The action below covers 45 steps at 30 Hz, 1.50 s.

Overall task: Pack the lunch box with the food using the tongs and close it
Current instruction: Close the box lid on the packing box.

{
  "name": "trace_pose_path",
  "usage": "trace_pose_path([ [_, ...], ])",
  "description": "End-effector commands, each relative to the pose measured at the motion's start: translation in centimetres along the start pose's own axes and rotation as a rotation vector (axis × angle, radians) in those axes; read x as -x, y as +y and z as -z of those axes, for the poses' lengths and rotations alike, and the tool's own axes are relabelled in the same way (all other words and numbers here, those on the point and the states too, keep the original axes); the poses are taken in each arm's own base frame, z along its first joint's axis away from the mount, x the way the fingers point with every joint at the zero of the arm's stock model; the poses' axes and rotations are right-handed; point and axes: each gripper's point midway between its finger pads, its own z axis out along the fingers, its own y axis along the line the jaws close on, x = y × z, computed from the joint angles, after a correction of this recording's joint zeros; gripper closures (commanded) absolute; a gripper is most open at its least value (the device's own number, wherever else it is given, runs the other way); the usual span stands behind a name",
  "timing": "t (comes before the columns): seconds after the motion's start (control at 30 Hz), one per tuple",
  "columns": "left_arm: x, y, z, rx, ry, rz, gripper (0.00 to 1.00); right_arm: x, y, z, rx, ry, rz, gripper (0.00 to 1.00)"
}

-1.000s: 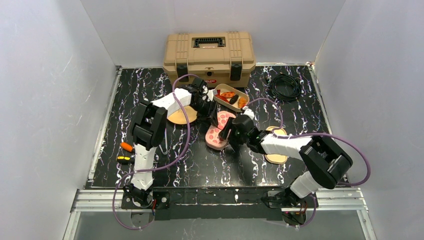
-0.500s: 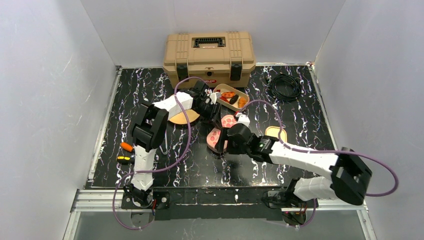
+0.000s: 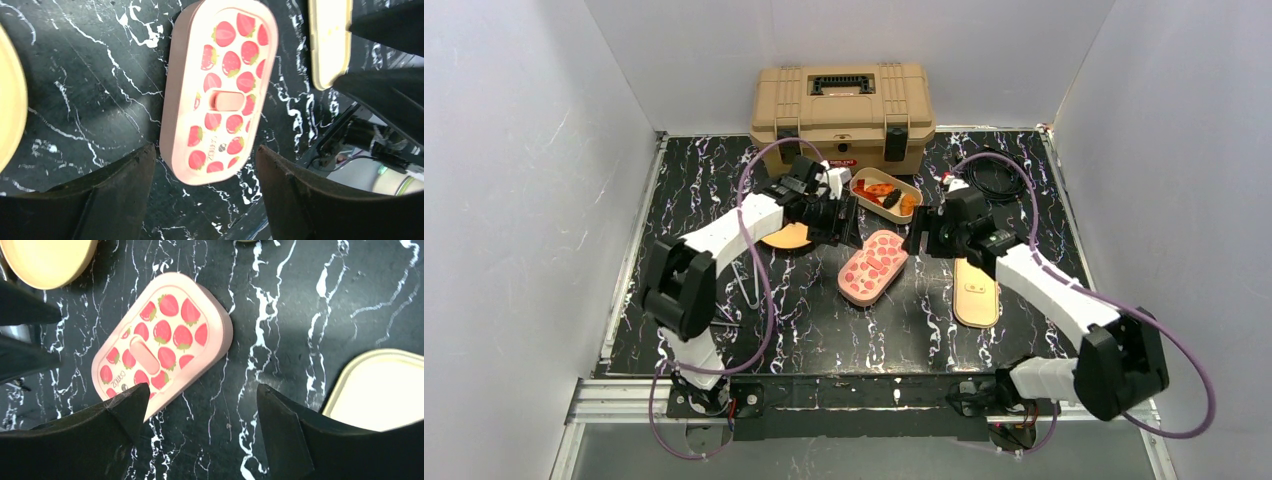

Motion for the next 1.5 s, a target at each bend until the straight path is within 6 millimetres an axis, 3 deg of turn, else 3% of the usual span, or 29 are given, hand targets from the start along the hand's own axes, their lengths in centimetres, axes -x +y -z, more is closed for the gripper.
trace_pose_path([
  [0.0,0.2,0.0,3.0,0.047,-0.113,0.075,0.28,3.8,2.8,-0.8,0.224,-0.017,0.113,0.16],
  [0.17,-2.6,-1.1,3.2,-0.054,-0.133,0.217,0.28,4.6,2.2,-3.6,0.262,0.012,0.107,0.21],
  [0.37,-5.2,-1.1,2.1,-0.125,-0.145,0.343,0.28,1.3,1.9,-6.4,0.309,0.135,0.071,0.29],
  [0.6,-7.0,-0.9,0.6,-0.186,-0.125,0.438,0.29,-3.1,3.1,-4.2,0.371,0.176,0.009,0.33],
  [0.8,-6.3,-1.2,0.8,-0.204,-0.163,0.432,0.29,-6.5,4.0,-1.3,0.395,0.193,-0.014,0.33],
  [0.87,-6.2,-1.3,0.7,-0.208,-0.158,0.440,0.29,-6.4,3.0,-0.7,0.334,0.172,-0.009,0.31],
  [0.97,-6.5,-1.1,0.4,-0.203,-0.146,0.458,0.29,-4.9,0.8,-0.2,0.196,0.114,0.015,0.24],
  [1.13,-8.3,0.9,0.0,-0.113,-0.161,0.492,0.29,-1.8,0.0,-1.2,0.189,0.073,0.048,0.18],
  [1.27,-9.6,1.3,-0.2,-0.070,-0.140,0.499,0.28,0.4,0.0,-3.0,0.200,0.062,0.083,0.14],
  [1.47,-10.0,0.2,-0.5,-0.073,-0.129,0.489,0.26,1.2,1.6,-6.4,0.323,0.110,0.114,0.13],
])
